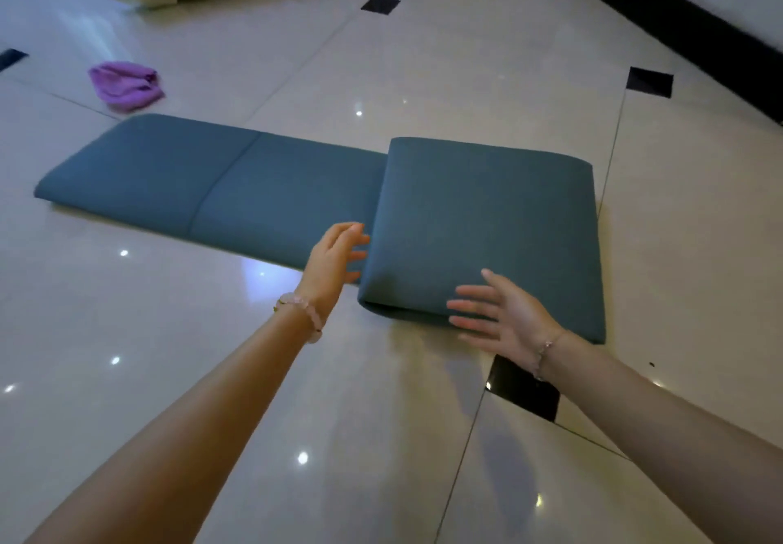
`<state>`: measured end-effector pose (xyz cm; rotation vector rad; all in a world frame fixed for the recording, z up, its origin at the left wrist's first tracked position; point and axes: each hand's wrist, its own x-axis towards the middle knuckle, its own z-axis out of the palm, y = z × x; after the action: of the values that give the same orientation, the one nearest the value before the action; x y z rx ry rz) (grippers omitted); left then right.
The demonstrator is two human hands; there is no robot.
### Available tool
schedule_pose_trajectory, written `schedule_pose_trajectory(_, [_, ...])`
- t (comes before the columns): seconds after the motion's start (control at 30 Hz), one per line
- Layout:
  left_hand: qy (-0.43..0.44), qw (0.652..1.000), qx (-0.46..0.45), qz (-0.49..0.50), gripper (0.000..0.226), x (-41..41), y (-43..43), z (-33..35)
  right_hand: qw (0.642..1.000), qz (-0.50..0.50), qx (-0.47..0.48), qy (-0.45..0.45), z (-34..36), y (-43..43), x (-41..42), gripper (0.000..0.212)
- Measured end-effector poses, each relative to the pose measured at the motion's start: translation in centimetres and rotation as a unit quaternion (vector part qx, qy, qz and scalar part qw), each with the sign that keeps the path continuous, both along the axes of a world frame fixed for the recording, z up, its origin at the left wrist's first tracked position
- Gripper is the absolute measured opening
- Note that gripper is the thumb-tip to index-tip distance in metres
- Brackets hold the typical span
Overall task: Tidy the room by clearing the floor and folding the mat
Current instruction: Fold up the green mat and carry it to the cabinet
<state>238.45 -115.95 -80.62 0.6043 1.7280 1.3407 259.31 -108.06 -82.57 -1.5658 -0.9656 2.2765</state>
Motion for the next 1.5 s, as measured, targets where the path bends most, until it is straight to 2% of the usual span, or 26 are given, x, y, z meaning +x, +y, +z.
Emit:
schedule_pose_trajectory(0.1, [-0.042, 0.996, -0.073, 0.026, 0.034, -0.8, 0.0, -2.0, 0.989, -0.043, -0.136, 0.036, -2.0, -0.6, -0.6, 0.054])
schedule_pose_trajectory(0.2, [-0.09, 0.989, -0.111, 0.037, 0.045, -1.2, -0.2, -4.8, 0.979, -0.053, -0.19, 0.053, -4.4, -1.5, -0.6, 0.056])
schedule_pose_trajectory(0.27, [-0.121, 0.983, -0.134, 0.024, 0.043, -0.8, -0.8, -6.0, 0.973, -0.079, -0.204, 0.071, -5.3, -2.2, -0.4, 0.05])
schedule_pose_trajectory(0.37, [-0.188, 0.973, -0.131, 0.01, 0.039, 0.6, -1.4, -7.2, 0.965, -0.145, -0.184, 0.114, -6.1, -2.9, -0.6, 0.03])
schedule_pose_trajectory(0.47, [-0.163, 0.979, -0.126, -0.006, 0.042, 1.3, -1.0, -8.1, 0.953, -0.205, -0.172, 0.142, -6.8, -2.9, -1.8, 0.015])
schedule_pose_trajectory(0.57, [-0.144, 0.985, -0.091, 0.008, 0.037, 1.1, -0.3, -7.8, 0.949, -0.228, -0.147, 0.161, -6.8, -2.5, -2.4, 0.008])
schedule_pose_trajectory(0.73, [-0.154, 0.987, -0.027, 0.022, 0.012, 0.0, 3.0, -4.6, 0.951, -0.23, -0.087, 0.189, -4.5, -0.7, -2.8, 0.01])
schedule_pose_trajectory(0.83, [-0.153, 0.988, -0.014, 0.003, 0.015, -1.2, 6.0, -3.3, 0.948, -0.236, -0.059, 0.203, -3.6, 1.1, -4.1, 0.01])
schedule_pose_trajectory(0.9, [-0.141, 0.989, -0.034, -0.007, 0.017, -2.3, 7.0, -3.6, 0.95, -0.232, -0.062, 0.199, -3.6, 1.9, -5.2, 0.011])
schedule_pose_trajectory(1.07, [-0.13, 0.971, -0.199, -0.022, 0.026, -3.2, 4.4, -7.8, 0.965, -0.209, -0.118, 0.11, -6.7, 0.8, -6.6, 0.007])
schedule_pose_trajectory(1.2, [-0.146, 0.972, -0.18, 0.039, 0.033, -2.2, 3.2, -9.4, 0.983, -0.14, -0.103, 0.053, -7.3, -0.1, -6.0, 0.028])
schedule_pose_trajectory(1.33, [-0.134, 0.972, -0.191, 0.032, 0.026, -2.1, 2.5, -9.0, 0.989, -0.069, -0.105, 0.079, -5.8, -0.1, -4.7, 0.034])
schedule_pose_trajectory(1.43, [-0.101, 0.973, -0.209, 0.016, 0.044, -1.6, 2.3, -8.4, 0.995, -0.04, -0.018, 0.09, -4.4, 0.0, -3.5, 0.03])
schedule_pose_trajectory(1.5, [0.0, 0.977, -0.208, 0.034, 0.056, -0.9, 2.5, -7.9, 0.992, -0.037, 0.106, 0.059, -3.6, 0.5, -2.7, 0.026])
